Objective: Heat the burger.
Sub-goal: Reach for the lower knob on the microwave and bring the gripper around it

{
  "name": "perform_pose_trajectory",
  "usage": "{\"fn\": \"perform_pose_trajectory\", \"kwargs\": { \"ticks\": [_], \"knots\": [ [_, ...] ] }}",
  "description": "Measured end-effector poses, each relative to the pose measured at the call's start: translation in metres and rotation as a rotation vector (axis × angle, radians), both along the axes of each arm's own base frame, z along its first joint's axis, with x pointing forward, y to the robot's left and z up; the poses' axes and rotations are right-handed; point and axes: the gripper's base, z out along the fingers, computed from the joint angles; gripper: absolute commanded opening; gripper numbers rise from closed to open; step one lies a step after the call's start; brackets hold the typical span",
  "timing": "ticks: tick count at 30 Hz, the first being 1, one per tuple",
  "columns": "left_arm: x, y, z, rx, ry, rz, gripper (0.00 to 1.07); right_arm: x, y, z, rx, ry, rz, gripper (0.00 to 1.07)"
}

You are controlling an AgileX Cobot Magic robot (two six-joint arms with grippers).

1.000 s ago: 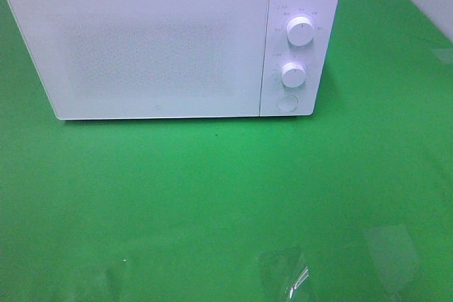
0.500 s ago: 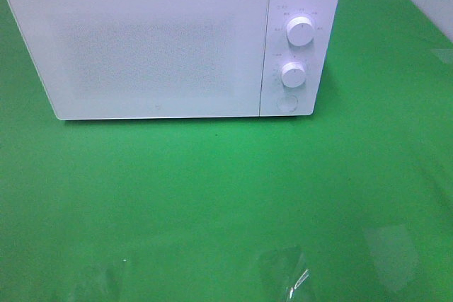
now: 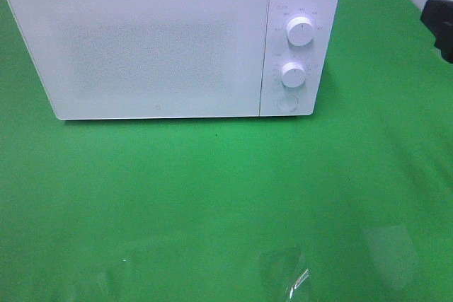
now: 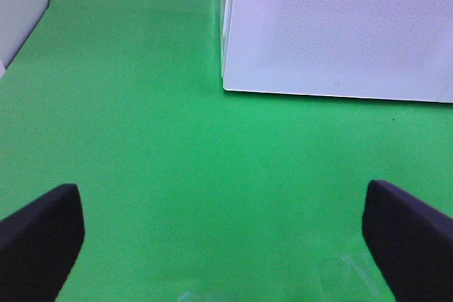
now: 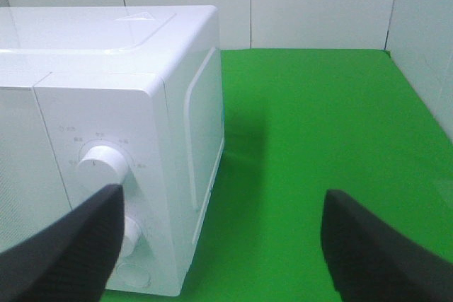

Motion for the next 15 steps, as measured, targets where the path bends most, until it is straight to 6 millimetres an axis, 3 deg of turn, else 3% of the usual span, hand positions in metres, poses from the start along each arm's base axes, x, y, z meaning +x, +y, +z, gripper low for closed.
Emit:
{"fn": "perform_pose_trajectory", "kwargs": {
  "ticks": [11,15],
  "knots": [
    [0.000,0.000,0.000,0.000,0.000,0.000,1.00,0.015,-0.009,-0.031,0.001,-0.081,-0.118,0.73],
    [0.000,0.000,0.000,0.000,0.000,0.000,1.00,0.020,0.000,-0.039,0.003,-0.075,-0.125,0.73]
  ]
}}
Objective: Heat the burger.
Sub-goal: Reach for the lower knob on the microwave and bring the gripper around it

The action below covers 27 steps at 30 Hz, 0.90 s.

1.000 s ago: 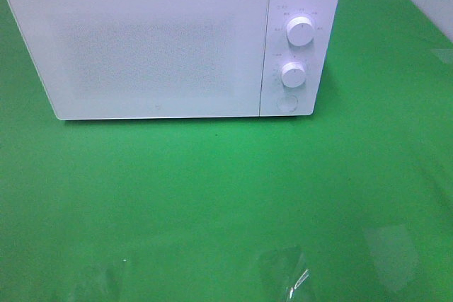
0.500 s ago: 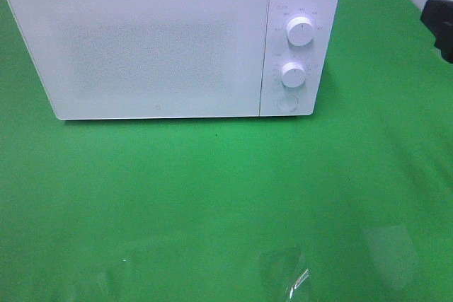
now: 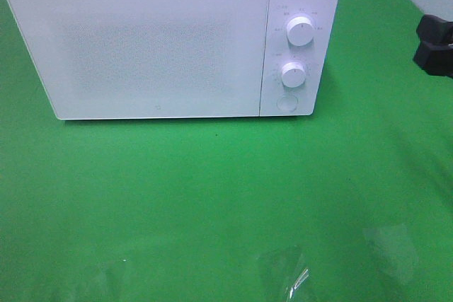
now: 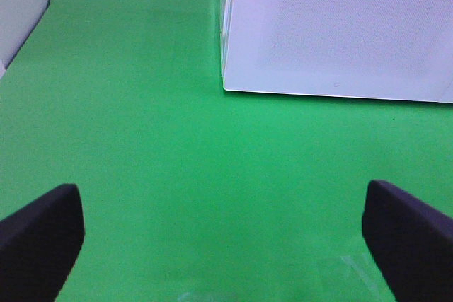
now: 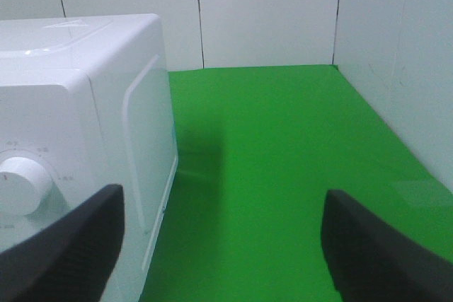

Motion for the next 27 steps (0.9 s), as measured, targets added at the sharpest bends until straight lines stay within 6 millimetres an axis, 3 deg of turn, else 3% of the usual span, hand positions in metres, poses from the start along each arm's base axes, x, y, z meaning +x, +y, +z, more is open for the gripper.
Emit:
{"fn": "perform_pose_trajectory", "kwargs": {
  "ticks": [10,27],
  "knots": [
    [0.000,0.000,0.000,-0.001,0.000,-0.001,1.00,0.003,0.031,-0.016,-0.029,-0.014,-0.018,0.73],
    [0.000,0.000,0.000,-0.001,0.000,-0.001,1.00,-0.010,0.095,-0.047,-0.085,0.071,-0.009,0.73]
  ]
}}
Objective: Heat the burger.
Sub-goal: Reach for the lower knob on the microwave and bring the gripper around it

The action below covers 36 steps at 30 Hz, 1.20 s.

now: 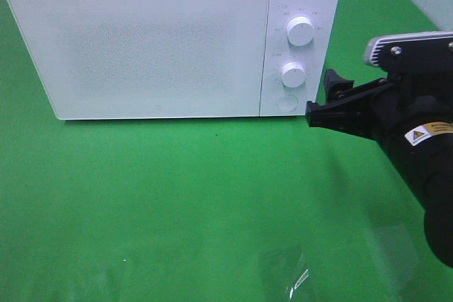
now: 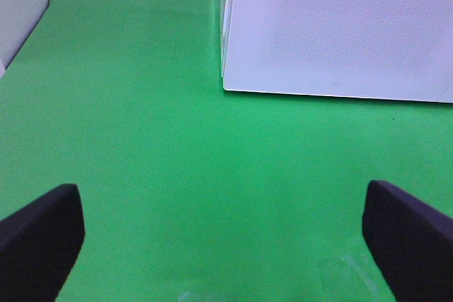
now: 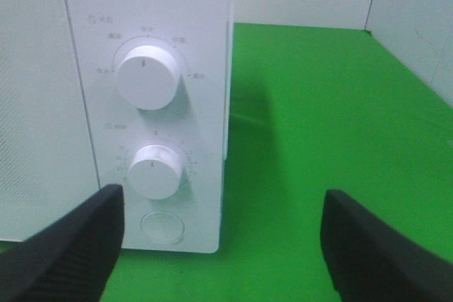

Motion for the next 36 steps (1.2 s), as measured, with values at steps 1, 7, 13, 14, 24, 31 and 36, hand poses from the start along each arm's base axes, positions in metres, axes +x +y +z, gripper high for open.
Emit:
{"fn": "perform_pose_trajectory", "kwargs": {
  "ticks": [1,7,13,14,24,31,36],
  "knots": [
    [0.000,0.000,0.000,0.000,0.000,0.000,1.00,0.000,0.000,0.000,0.000,0.000,0.000,0.73],
    [0.000,0.000,0.000,0.000,0.000,0.000,1.00,0.006,0.027,-0.009,-0.031,0.022,0.021,0.73],
    [0.000,0.000,0.000,0.000,0.000,0.000,1.00,0.015,0.039,-0.014,-0.038,0.026,0.019,0.73],
    [0.000,0.000,0.000,0.000,0.000,0.000,1.00,0.018,0.043,-0.016,-0.041,0.028,0.017,0.73],
    [0.000,0.000,0.000,0.000,0.000,0.000,1.00,0.028,0.047,-0.022,-0.030,0.036,0.001,0.76],
    [0.000,0.000,0.000,0.000,0.000,0.000,1.00,0.045,0.034,-0.019,0.057,0.014,-0.048,0.79],
    [0.000,0.000,0.000,0.000,0.000,0.000,1.00,0.051,0.037,-0.020,0.059,0.002,-0.037,0.77]
  ]
}}
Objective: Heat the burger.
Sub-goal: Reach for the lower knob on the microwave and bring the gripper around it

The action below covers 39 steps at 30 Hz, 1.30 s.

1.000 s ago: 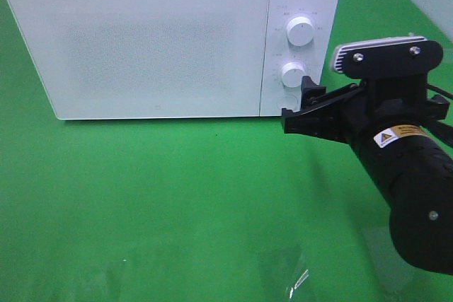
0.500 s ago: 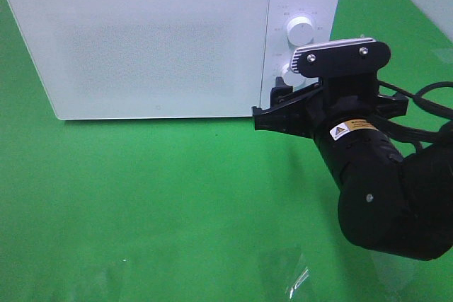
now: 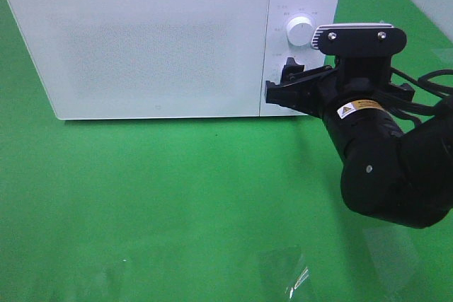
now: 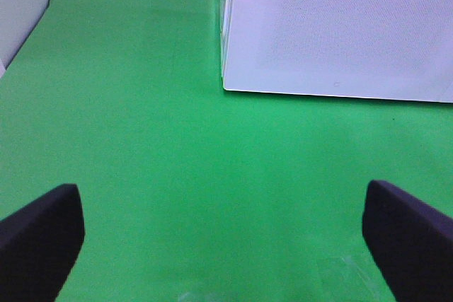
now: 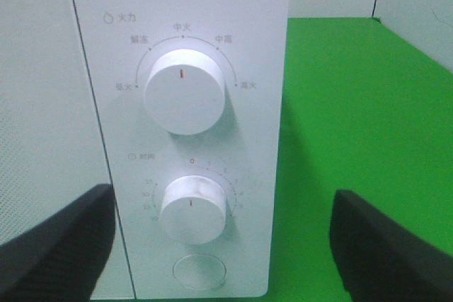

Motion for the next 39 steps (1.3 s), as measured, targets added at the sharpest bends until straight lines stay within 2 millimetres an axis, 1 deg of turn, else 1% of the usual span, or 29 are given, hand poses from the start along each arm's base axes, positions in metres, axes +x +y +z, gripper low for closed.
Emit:
{"fn": "perform_pose_trajectory", "kwargs": {
  "ticks": [2,5,6,7,8,9,11,13,20,24,29,32,39],
  "knots": [
    [0.000,0.000,0.000,0.000,0.000,0.000,1.00,0.005,0.006,-0.014,-0.022,0.025,0.006,0.76],
    [0.000,0.000,0.000,0.000,0.000,0.000,1.00,0.009,0.007,-0.019,-0.029,0.036,0.003,0.76],
    [0.000,0.000,0.000,0.000,0.000,0.000,1.00,0.015,0.009,-0.022,-0.031,0.033,0.002,0.76],
    [0.000,0.000,0.000,0.000,0.000,0.000,1.00,0.015,0.009,-0.022,-0.031,0.033,0.002,0.76],
    [0.000,0.000,0.000,0.000,0.000,0.000,1.00,0.021,0.009,-0.022,-0.030,0.025,0.001,0.76],
    [0.000,0.000,0.000,0.000,0.000,0.000,1.00,0.021,0.009,-0.022,-0.030,0.025,0.001,0.76],
    [0.000,0.000,0.000,0.000,0.000,0.000,1.00,0.029,0.010,-0.024,-0.033,0.014,0.002,0.76],
    [0.000,0.000,0.000,0.000,0.000,0.000,0.99,0.033,0.011,-0.025,-0.035,0.010,0.005,0.76],
    [0.000,0.000,0.000,0.000,0.000,0.000,1.00,0.040,0.017,-0.033,-0.042,0.013,0.012,0.76],
    [0.000,0.000,0.000,0.000,0.000,0.000,1.00,0.048,0.024,-0.040,-0.047,0.013,0.014,0.76],
    [0.000,0.000,0.000,0.000,0.000,0.000,1.00,0.053,0.025,-0.042,-0.052,0.010,0.009,0.76],
    [0.000,0.000,0.000,0.000,0.000,0.000,1.00,0.059,0.021,-0.045,-0.060,0.008,-0.002,0.76],
    [0.000,0.000,0.000,0.000,0.000,0.000,1.00,0.061,0.021,-0.043,-0.059,-0.001,0.001,0.76]
  ]
}}
